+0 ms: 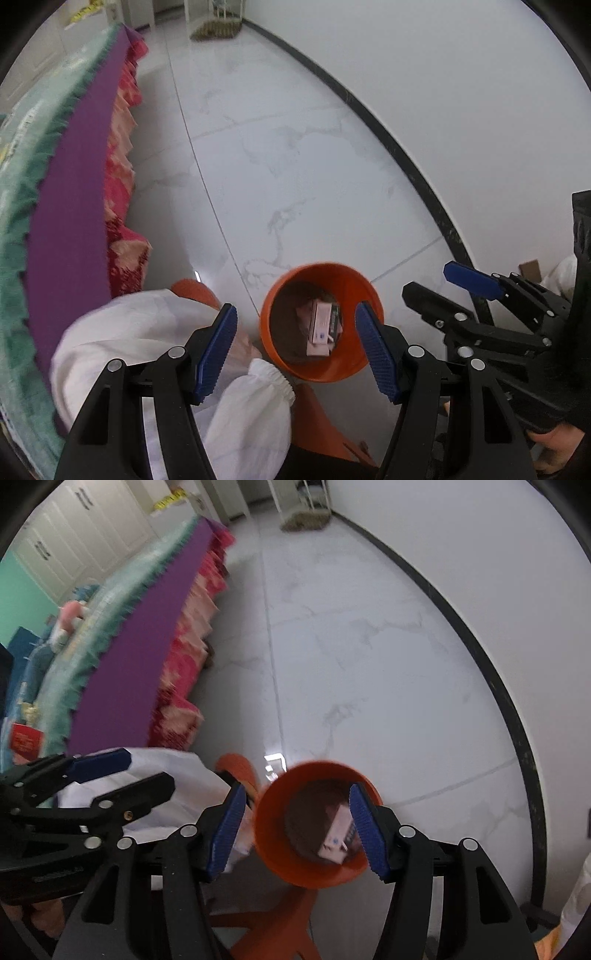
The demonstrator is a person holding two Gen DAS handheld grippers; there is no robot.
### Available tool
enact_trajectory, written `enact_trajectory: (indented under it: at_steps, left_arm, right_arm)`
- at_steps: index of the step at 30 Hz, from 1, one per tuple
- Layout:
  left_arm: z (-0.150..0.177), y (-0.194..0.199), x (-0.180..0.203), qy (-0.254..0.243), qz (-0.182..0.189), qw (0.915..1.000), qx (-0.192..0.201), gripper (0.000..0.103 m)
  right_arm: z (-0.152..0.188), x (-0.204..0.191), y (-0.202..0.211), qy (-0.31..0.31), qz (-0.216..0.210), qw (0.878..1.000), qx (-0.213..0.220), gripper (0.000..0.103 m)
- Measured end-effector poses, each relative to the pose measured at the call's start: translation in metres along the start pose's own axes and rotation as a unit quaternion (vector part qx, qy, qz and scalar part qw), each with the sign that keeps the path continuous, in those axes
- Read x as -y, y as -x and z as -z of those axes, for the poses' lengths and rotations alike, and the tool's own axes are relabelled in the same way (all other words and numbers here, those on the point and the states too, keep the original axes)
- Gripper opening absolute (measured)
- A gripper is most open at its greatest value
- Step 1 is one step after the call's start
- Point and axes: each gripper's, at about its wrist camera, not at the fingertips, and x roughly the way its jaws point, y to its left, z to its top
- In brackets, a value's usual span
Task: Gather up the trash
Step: 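Move both open tools back over the bed toward the red cup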
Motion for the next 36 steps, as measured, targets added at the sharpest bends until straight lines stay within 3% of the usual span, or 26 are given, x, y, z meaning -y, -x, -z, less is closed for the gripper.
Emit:
enact_trajectory:
  at_steps: [3, 6, 10, 14, 18, 23, 27, 36]
  left_arm:
    - [0.005, 0.029, -0.005, 0.006, -0.01, 0.9994, 0.033, 0.067]
    - [0.015, 0.06, -0.013, 0.014, -0.025, 0.9971, 0.07, 0.078]
    - [0.032, 0.095, -0.025, 0.024, -0.056, 0.992, 0.111, 0.078]
    - [0.055, 0.127, -0.052, 0.07, -0.08, 0.9844, 0.14, 0.078]
    - [0.076, 0.149, -0.074, 0.107, -0.106, 0.9757, 0.159, 0.078]
    - [0.099, 0.175, -0.096, 0.148, -0.134, 0.9629, 0.181, 0.082]
    - [0.115, 0.191, -0.107, 0.167, -0.155, 0.9538, 0.196, 0.082]
    - [0.149, 0.215, -0.145, 0.217, -0.179, 0.9371, 0.207, 0.082]
  right_arm:
    - [-0.006, -0.016, 0.024, 0.016, -0.007, 0.999, 0.029, 0.059]
    - [-0.008, -0.036, 0.044, 0.034, -0.021, 0.998, 0.051, 0.059]
    - [-0.008, -0.069, 0.07, 0.06, -0.046, 0.994, 0.077, 0.059]
    - [-0.006, -0.1, 0.087, 0.086, -0.074, 0.989, 0.092, 0.059]
    - [-0.002, -0.135, 0.099, 0.118, -0.099, 0.983, 0.099, 0.066]
    - [0.003, -0.176, 0.108, 0.154, -0.129, 0.974, 0.105, 0.067]
    - [0.002, -0.204, 0.113, 0.174, -0.151, 0.967, 0.108, 0.076]
    - [0.004, -0.271, 0.116, 0.235, -0.184, 0.948, 0.108, 0.076]
